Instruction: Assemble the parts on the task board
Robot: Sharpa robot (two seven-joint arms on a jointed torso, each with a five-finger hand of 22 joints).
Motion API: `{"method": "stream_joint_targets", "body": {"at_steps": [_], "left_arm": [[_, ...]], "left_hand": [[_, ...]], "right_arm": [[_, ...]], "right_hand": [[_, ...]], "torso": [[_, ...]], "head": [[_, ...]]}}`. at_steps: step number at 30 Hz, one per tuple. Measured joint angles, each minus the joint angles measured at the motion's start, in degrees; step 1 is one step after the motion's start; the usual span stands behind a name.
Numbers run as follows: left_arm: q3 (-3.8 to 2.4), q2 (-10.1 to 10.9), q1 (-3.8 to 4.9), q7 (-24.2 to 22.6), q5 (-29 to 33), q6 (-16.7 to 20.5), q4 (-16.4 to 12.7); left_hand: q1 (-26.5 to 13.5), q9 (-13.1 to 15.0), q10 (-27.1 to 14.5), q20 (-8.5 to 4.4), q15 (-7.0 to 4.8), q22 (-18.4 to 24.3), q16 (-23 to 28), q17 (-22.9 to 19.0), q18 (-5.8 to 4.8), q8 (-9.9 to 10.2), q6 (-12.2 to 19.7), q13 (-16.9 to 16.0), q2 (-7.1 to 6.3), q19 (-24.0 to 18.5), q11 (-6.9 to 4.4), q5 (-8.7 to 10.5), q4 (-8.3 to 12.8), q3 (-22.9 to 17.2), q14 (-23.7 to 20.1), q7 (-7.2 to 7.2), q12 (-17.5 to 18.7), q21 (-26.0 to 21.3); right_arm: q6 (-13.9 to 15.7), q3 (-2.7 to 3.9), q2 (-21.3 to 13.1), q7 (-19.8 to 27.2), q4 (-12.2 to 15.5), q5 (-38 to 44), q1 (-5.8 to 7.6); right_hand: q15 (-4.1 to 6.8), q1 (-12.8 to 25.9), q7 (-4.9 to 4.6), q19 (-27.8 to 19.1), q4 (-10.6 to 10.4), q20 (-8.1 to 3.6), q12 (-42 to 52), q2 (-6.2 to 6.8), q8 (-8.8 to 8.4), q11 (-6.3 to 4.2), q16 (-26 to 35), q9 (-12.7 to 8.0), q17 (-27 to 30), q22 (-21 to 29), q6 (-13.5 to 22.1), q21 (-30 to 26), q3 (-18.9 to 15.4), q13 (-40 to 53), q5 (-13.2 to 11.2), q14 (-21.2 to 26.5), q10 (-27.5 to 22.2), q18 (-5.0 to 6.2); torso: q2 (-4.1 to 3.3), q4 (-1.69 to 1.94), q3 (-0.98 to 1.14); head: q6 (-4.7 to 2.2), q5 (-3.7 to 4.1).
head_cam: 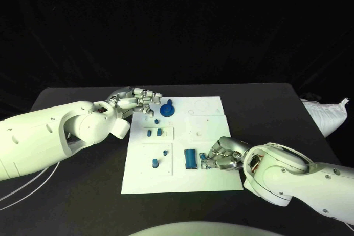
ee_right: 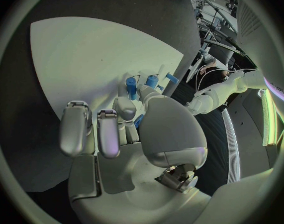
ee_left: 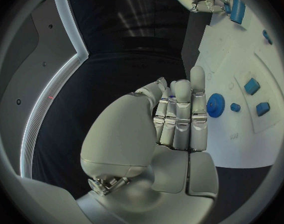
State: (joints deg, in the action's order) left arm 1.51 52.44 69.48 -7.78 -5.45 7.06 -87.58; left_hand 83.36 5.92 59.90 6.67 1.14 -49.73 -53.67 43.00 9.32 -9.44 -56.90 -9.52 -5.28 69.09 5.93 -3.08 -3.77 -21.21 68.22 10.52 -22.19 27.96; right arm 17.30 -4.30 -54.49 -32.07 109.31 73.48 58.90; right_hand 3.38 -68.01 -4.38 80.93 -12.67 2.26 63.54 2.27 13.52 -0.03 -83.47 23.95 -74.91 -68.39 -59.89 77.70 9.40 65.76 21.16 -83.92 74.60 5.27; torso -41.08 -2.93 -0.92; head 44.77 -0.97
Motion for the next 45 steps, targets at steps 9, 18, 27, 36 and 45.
{"method": "stream_joint_targets", "body": {"at_steps": [9,18,27,36,45], "left_arm": [[0.00,0.0,0.00,0.0,0.0,0.0,0.0],[0.00,0.0,0.00,0.1,0.0,-0.1,0.0],[0.00,0.0,0.00,0.2,0.0,-0.1,0.0],[0.00,0.0,0.00,0.3,0.0,-0.1,0.1],[0.00,0.0,0.00,0.4,0.0,-0.2,0.2]], "left_hand": [[0.0,0.0,0.0,0.00,0.00,0.0,0.0,0.0,0.00,0.0,0.0,0.0,0.00,0.0,0.00,0.00,0.0,0.0,0.0,0.00,0.0,0.0],[0.0,0.0,0.0,0.00,0.00,0.0,0.0,0.0,0.00,0.0,0.0,0.0,0.00,0.0,0.00,0.00,0.0,0.0,0.0,0.00,0.0,0.0],[0.0,0.0,0.0,0.00,0.00,0.0,0.0,0.0,0.00,0.0,0.0,0.0,0.00,0.0,0.00,0.00,0.0,0.0,0.0,0.00,0.0,0.0],[0.0,0.0,0.0,0.00,0.00,0.0,0.0,0.0,0.00,0.0,0.0,0.0,0.00,0.0,0.00,0.00,0.0,0.0,0.0,0.00,0.0,0.0],[0.0,0.0,0.0,0.00,0.00,0.0,0.0,0.0,0.00,0.0,0.0,0.0,0.00,0.0,0.00,0.00,0.0,0.0,0.0,0.00,0.0,0.0]], "right_arm": [[0.0,-0.07,0.1,0.0,0.1,0.6,-0.05],[0.3,-0.15,0.0,0.1,0.1,1.3,-0.13],[1.2,-0.16,-0.3,0.4,0.2,2.1,-0.14],[1.7,-0.16,-1.1,0.9,1.1,2.8,-0.15],[1.7,-0.16,-1.4,1.1,2.1,2.9,-0.18]], "right_hand": [[0.22,2.8,0.17,0.0,-2.8,0.00,1.0,-0.51,-0.01,-0.07,0.0,0.1,0.0,-0.2,-0.6,0.2,-2.8,1.1,1.8,-0.2,0.9,0.00],[0.43,7.6,0.36,0.0,-4.0,0.00,1.6,-1.13,-0.01,-0.14,0.0,0.5,0.0,-0.3,-0.8,0.2,-8.8,1.6,-2.1,0.0,0.9,0.00],[0.43,9.7,0.36,0.0,-4.1,0.00,1.6,-1.43,-0.01,-0.21,0.0,0.8,0.0,-0.4,-0.8,0.2,-12.5,1.9,-5.1,0.0,1.2,0.00],[0.43,10.0,0.31,0.2,-4.1,-0.21,2.4,-1.68,0.43,-0.17,0.0,0.9,0.0,-0.5,-1.1,0.2,-12.8,2.6,-5.1,0.0,1.7,0.00],[0.43,9.0,0.31,0.2,-3.9,-0.21,2.7,-3.10,0.43,-0.36,-0.2,1.1,0.0,-0.5,-1.1,0.2,-13.3,3.0,-3.5,0.0,1.9,0.00]], "torso": [[-0.01,0.03,0.00],[-0.01,-0.01,0.00],[-0.01,0.00,0.02],[-0.01,-0.01,0.03],[-0.03,-0.02,0.06]], "head": [[0.01,0.01],[-0.07,0.02],[-0.12,0.09],[-0.08,0.09],[0.02,0.09]]}}
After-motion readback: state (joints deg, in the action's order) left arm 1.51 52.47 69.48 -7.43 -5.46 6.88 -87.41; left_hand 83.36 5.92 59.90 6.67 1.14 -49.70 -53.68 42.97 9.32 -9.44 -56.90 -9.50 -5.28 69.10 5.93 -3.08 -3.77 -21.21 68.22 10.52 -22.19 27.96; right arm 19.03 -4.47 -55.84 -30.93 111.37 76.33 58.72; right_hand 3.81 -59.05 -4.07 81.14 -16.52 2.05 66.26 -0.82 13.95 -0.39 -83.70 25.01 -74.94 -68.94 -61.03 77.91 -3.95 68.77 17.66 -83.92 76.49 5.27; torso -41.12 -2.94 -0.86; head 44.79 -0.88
